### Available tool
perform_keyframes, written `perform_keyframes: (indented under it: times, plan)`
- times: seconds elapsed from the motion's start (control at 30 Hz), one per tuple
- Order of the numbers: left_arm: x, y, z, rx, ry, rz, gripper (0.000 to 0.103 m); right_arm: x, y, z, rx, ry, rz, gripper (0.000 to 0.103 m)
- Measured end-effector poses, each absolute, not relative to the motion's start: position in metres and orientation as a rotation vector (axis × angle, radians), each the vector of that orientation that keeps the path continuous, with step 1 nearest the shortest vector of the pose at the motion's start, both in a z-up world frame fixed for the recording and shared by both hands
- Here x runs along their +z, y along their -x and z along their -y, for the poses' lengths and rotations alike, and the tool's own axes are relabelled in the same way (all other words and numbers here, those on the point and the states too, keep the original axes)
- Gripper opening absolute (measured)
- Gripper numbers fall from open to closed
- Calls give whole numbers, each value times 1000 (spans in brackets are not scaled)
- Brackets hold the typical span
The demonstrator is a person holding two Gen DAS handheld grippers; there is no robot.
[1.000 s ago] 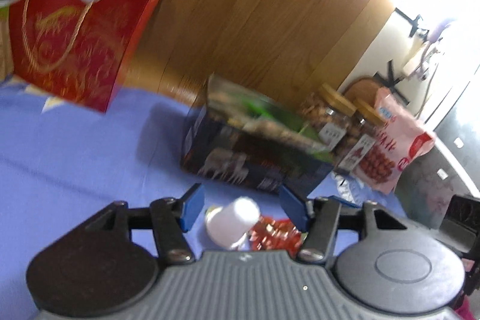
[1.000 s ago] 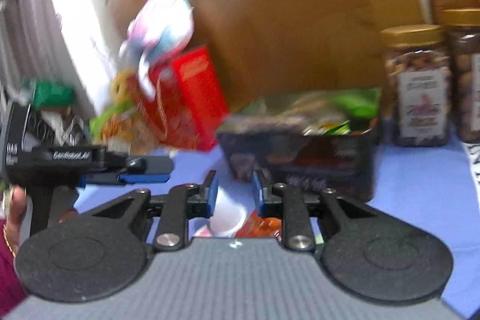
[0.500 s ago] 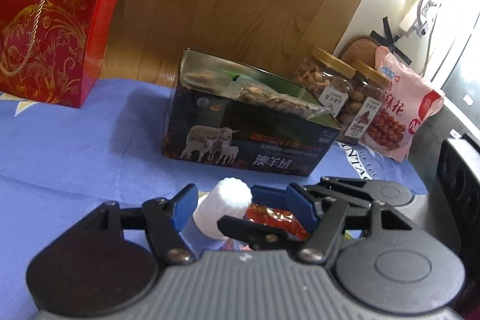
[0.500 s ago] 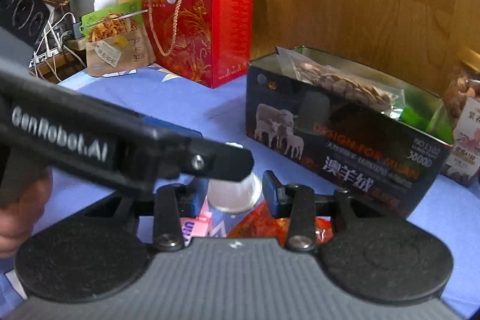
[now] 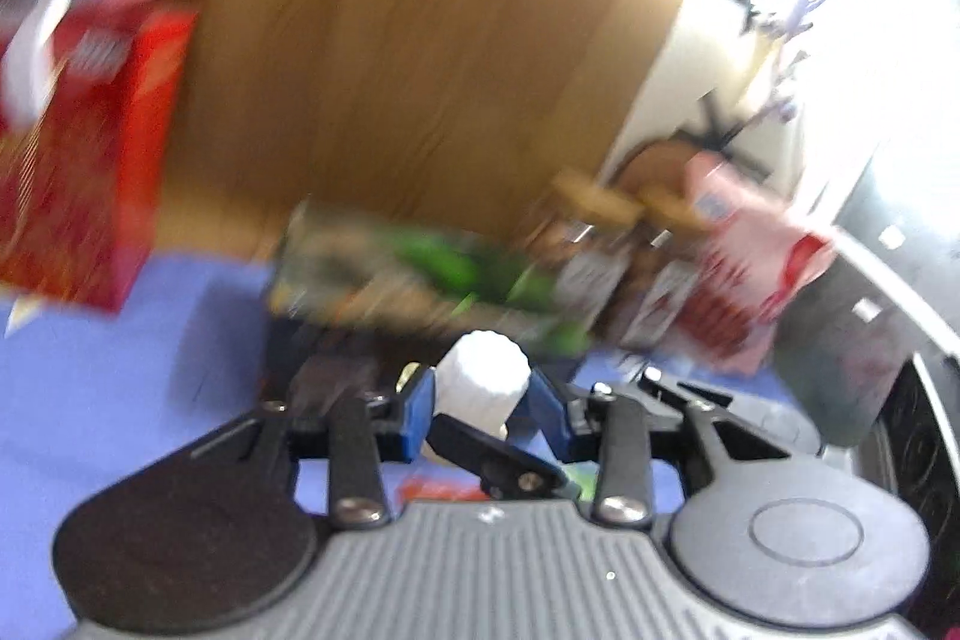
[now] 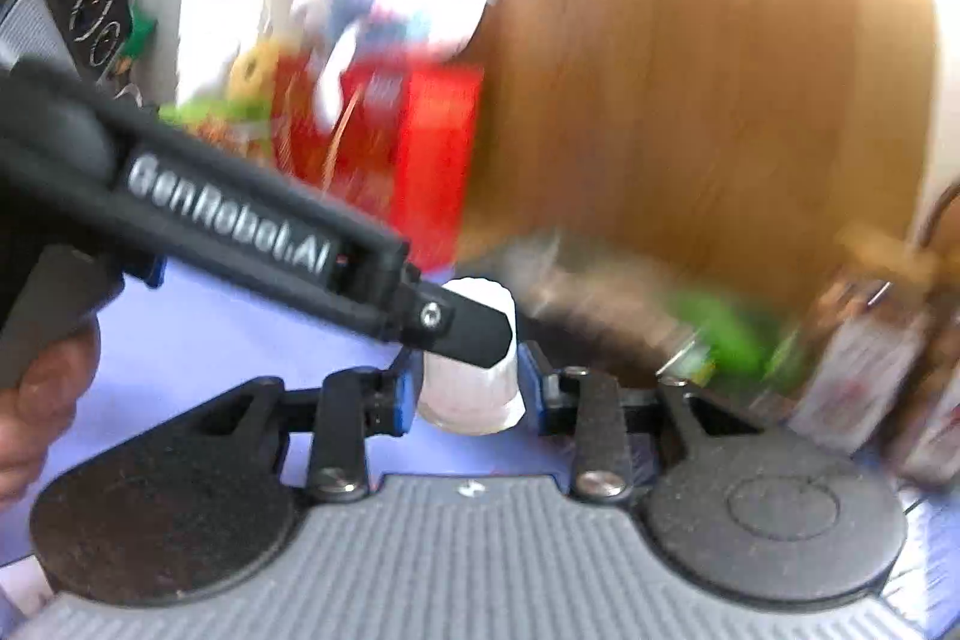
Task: Organize snacks
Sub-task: 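Grasp the white plastic cup with the left gripper, then drop the white cup into the black tin, then grasp the light green packet with the left gripper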
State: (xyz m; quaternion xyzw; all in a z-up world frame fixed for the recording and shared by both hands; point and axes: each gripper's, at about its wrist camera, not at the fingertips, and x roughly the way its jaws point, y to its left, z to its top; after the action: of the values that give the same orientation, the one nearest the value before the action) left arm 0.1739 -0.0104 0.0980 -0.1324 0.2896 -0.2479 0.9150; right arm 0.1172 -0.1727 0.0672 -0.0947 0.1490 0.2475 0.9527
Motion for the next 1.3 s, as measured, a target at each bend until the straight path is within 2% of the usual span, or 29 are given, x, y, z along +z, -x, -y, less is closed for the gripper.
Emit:
perform_keyframes:
  times: [0.17,0.43,0.53,0.67,0.8,0.93,1.07,1.1,1.3]
  plan:
    - [122,-212,57,-590,266,-557,37,81,-140,209,353,150,-230,37]
    - [81,-258,94,-546,283,-658,37,55,-181,235,294,75,-363,39]
    - [76,-258,91,-508,264,-667,44,58,-175,245,282,31,-362,48]
    - [91,-235,69,-532,307,-626,46,64,-153,279,310,-121,-385,48]
    - [89,-201,48,-557,314,-611,51,37,-141,325,370,-403,-571,47]
    - [52,-191,53,-573,340,-749,51,0,-134,337,347,-556,-726,47]
    - [18,-198,74,-578,343,-905,49,0,-125,320,417,-564,-756,47]
    - [12,-199,80,-587,330,-956,49,-3,-127,312,414,-543,-763,41]
    - [11,-168,80,-677,293,-1025,48,-12,-128,310,434,-559,-752,41]
